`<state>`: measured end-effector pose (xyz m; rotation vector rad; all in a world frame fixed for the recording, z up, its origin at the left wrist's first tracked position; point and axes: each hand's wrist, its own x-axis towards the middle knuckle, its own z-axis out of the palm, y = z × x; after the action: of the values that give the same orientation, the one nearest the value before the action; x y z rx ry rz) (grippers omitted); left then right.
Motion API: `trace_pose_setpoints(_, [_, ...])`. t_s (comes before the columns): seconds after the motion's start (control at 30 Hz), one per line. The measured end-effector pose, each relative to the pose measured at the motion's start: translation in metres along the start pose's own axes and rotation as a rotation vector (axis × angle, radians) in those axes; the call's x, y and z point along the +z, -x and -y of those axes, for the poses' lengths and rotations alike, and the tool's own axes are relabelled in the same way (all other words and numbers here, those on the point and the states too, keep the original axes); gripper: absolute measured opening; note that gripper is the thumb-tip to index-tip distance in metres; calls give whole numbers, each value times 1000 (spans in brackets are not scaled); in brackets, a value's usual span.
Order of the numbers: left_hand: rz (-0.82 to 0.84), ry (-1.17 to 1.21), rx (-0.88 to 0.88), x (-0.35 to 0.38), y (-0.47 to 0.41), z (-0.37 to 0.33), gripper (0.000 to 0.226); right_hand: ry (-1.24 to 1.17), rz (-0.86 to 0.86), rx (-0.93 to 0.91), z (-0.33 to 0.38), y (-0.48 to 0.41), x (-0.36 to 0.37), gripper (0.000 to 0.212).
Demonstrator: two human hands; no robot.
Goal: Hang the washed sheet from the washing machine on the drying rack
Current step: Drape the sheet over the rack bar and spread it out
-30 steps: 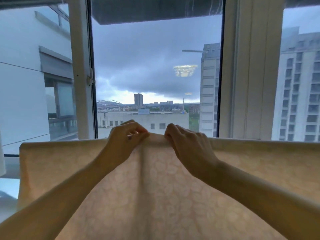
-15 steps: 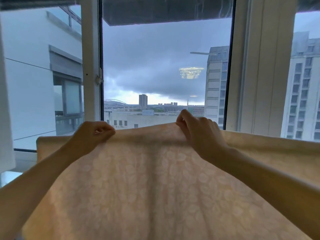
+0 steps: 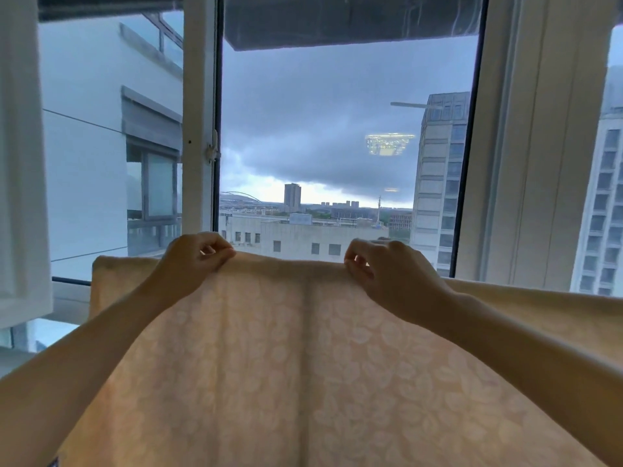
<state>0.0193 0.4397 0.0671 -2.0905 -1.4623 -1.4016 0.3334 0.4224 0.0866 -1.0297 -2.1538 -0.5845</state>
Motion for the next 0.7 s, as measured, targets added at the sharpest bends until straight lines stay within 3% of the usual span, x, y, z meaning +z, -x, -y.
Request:
trace_pose_setpoints(0.2, [-67, 121, -53, 2, 7, 2, 6, -49, 29, -136, 32, -17, 19, 23])
trace_pose_setpoints(0.47, [-50, 82, 62, -2, -2, 15, 3, 7, 38, -153, 84, -61, 50, 27])
trace_pose_setpoints(0.7, [109, 180, 174, -28, -1, 65, 8, 124, 71, -118, 109, -73, 71, 36])
